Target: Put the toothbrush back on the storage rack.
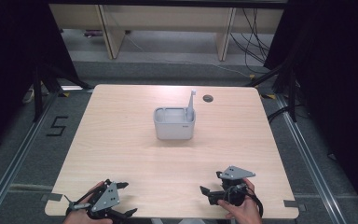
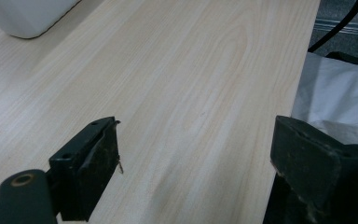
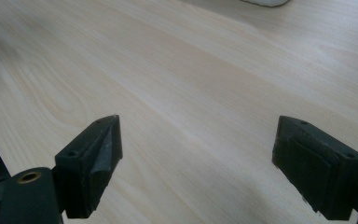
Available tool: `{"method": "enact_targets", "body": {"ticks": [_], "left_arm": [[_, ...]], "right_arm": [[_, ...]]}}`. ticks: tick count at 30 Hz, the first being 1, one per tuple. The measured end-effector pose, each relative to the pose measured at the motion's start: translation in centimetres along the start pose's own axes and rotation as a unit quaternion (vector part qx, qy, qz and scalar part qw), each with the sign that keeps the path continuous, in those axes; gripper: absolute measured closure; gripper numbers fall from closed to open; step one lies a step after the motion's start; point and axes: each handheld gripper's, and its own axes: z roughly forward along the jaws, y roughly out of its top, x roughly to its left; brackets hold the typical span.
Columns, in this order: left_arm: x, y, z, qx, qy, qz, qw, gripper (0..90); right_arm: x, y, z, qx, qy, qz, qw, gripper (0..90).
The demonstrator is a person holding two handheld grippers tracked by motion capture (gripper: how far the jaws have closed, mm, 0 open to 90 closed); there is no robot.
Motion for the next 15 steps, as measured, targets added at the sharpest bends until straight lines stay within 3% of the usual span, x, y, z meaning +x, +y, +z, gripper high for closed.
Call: {"method": "enact_targets", "body": {"ticks": [3,4,5,13,14,15], "left_arm": [[0.05,0.01,-0.02,0.002,-0.004,-0.001,1.0,14.7],[0.16,0.02,-0.05,0.006,-0.001,0.005,1.0,14.7],[0.04,0.01,-0.03,0.002,-0.004,-0.001,1.0,14.7],[-0.09,-0.02,0.08,-0.003,-0.005,-0.006,1.0,14.7],[0.03,0.0,0.0,0.003,-0.005,0.0,1.0,14.7],[0.05,0.01,-0.01,0.002,-0.004,-0.001,1.0,14.7]], "right_arm": [[0.21,-0.25,-0.16,0.003,0.006,0.006,1.0,16.4],[-0.01,-0.3,-0.16,0.005,0.011,-0.008,0.9999,16.3],[0.11,-0.35,-0.33,0.008,0.001,-0.006,1.0,16.4],[0.14,-0.76,-0.57,0.008,0.002,-0.008,0.9999,16.3],[0.24,-0.88,-0.81,0.011,0.002,0.001,0.9999,16.4],[0.09,-0.92,-0.79,0.007,0.0,-0.01,0.9999,16.4]]}}
